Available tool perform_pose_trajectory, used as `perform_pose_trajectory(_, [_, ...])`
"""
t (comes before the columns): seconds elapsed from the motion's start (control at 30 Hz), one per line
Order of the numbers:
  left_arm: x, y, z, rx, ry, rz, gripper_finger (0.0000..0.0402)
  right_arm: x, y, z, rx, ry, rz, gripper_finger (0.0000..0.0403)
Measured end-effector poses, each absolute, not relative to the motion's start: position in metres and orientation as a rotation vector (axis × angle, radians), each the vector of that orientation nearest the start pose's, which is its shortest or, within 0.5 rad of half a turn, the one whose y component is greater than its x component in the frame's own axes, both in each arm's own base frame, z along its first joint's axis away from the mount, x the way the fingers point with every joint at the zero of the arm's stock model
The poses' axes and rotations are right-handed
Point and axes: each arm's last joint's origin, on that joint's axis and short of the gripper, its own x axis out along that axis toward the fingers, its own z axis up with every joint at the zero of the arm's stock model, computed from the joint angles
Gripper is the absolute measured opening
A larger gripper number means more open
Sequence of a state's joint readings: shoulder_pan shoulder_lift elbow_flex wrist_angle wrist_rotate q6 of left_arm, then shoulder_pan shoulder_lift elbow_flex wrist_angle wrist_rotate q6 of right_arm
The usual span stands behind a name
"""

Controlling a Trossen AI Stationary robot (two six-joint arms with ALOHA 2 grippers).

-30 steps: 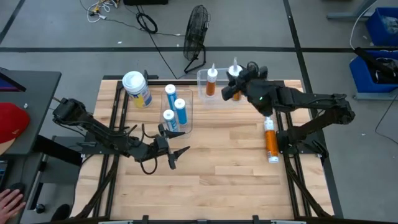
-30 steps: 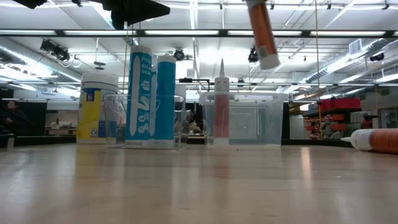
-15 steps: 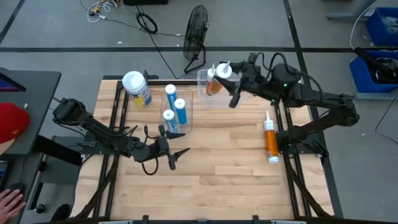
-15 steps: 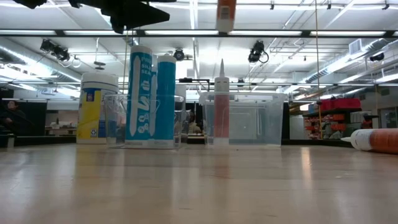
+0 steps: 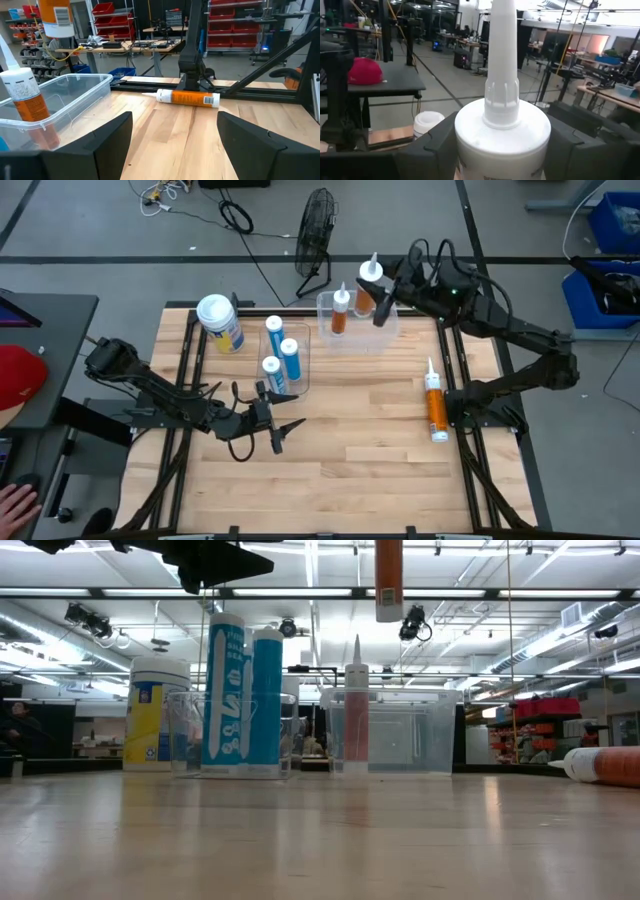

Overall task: Pick & place silicon tubes, Sealant and Lysol wipes
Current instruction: Put the bottom orange sealant into the right transparent bin

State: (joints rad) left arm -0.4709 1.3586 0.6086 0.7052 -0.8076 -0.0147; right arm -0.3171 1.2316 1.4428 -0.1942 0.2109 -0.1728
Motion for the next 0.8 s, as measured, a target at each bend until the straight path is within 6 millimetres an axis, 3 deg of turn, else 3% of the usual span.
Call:
perform_pose_trajectory(0.13, [0.252,-0.105,0.234,0.013,0.035,0.337,0.0293,0.239,-0.1,0.45,-0.13,0.046,-0.547,0.0204])
perform_pose_trajectory(0.37, [0.252,-0.105,0.234,0.041,0.04,0.337,0.0293,0.241,-0.133,0.399,-0.078,0.029,-0.63,0.0204])
perform_pose_trajectory(0.8, [0.255,-0.097,0.235,0.064,0.043,0.368,0.0293,0.22,-0.17,0.337,0.023,0.021,-0.751,0.0204])
